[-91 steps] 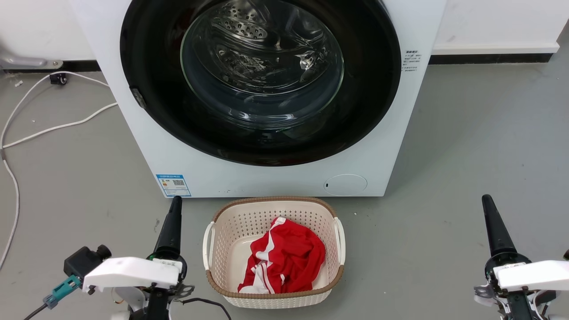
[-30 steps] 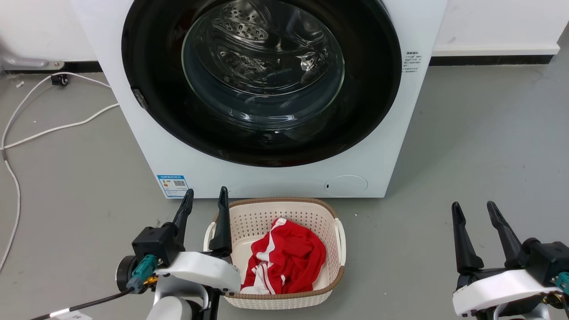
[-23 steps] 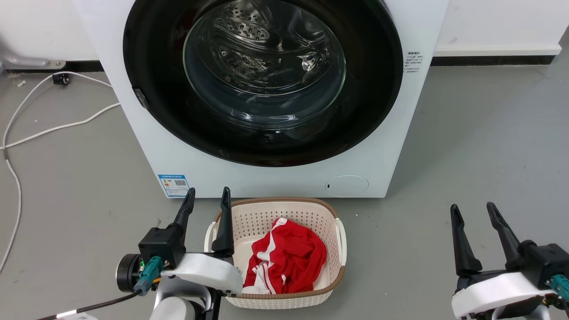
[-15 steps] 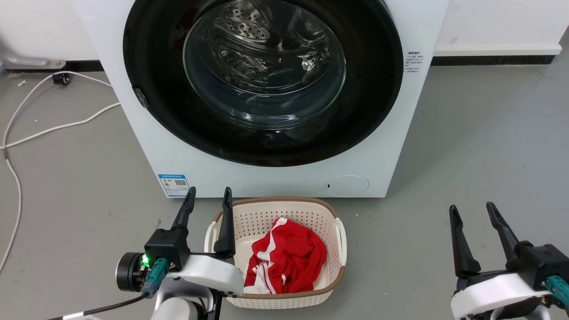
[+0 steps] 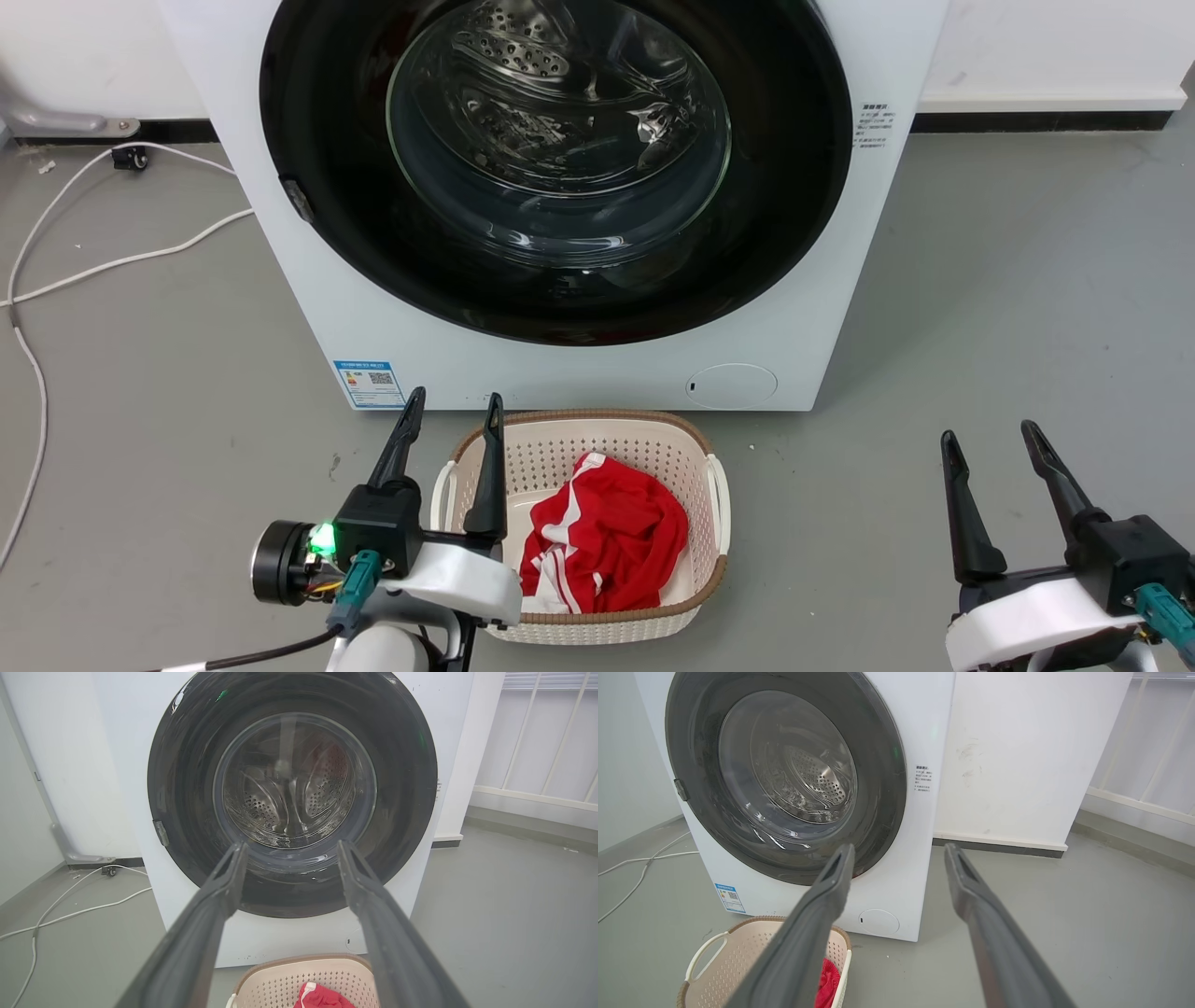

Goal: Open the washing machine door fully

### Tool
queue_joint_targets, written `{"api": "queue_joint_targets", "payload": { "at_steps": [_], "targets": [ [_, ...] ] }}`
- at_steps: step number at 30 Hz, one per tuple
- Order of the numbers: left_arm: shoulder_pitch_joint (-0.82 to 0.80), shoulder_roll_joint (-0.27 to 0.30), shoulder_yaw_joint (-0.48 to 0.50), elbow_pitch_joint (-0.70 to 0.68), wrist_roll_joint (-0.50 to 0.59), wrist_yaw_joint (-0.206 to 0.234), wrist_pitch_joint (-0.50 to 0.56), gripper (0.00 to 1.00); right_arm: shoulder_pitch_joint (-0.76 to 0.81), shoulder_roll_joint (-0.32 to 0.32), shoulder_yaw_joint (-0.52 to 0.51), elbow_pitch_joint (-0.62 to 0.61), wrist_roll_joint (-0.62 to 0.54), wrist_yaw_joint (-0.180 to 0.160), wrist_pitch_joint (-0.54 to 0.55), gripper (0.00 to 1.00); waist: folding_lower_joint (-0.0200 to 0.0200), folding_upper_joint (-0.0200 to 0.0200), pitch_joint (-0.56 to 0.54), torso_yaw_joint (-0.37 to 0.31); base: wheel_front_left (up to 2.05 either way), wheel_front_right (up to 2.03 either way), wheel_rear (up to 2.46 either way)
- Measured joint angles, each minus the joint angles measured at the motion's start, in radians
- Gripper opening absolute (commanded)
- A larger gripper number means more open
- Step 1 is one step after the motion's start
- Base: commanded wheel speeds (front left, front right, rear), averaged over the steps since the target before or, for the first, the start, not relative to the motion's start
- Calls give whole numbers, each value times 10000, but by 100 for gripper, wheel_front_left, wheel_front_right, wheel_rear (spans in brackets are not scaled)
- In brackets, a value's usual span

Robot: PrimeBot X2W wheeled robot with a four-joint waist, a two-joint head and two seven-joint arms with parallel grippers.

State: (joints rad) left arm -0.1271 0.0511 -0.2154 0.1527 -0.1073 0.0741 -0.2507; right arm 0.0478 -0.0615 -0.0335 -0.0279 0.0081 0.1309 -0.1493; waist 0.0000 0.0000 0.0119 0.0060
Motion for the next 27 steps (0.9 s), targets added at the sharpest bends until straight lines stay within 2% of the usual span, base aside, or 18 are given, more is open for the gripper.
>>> {"api": "queue_joint_targets", "payload": {
  "at_steps": [7, 19, 20, 21, 22, 27],
  "targets": [
    [-3, -2, -75, 23, 353, 58, -111, 100, 34, 23, -6, -65, -357, 2, -15, 100, 0, 0, 0, 8, 0, 0, 0],
    [-11, -6, -52, 105, 280, 94, -123, 100, 42, 58, -58, -73, -142, 2, -13, 100, 0, 0, 27, 46, 0, 0, 0],
    [-11, -8, -50, 105, 280, 94, -123, 100, 42, 58, -63, -73, -109, 0, -12, 49, 0, 0, 29, 51, 0, 0, 0],
    [-11, -8, -50, 102, 280, 96, -123, 100, 42, 59, -61, -73, -69, 2, -12, 15, 0, 0, 33, 55, 0, 0, 0],
    [-11, -8, -58, 102, 280, 96, -123, 100, 42, 61, -59, -73, -48, 2, -12, 0, 0, 0, 35, 57, 0, 0, 0],
    [-13, -8, -61, 94, 280, 115, -123, 100, 40, 67, -69, -71, 309, 2, -100, 0, 0, 0, 41, 76, 0, 0, 0]
  ]
}}
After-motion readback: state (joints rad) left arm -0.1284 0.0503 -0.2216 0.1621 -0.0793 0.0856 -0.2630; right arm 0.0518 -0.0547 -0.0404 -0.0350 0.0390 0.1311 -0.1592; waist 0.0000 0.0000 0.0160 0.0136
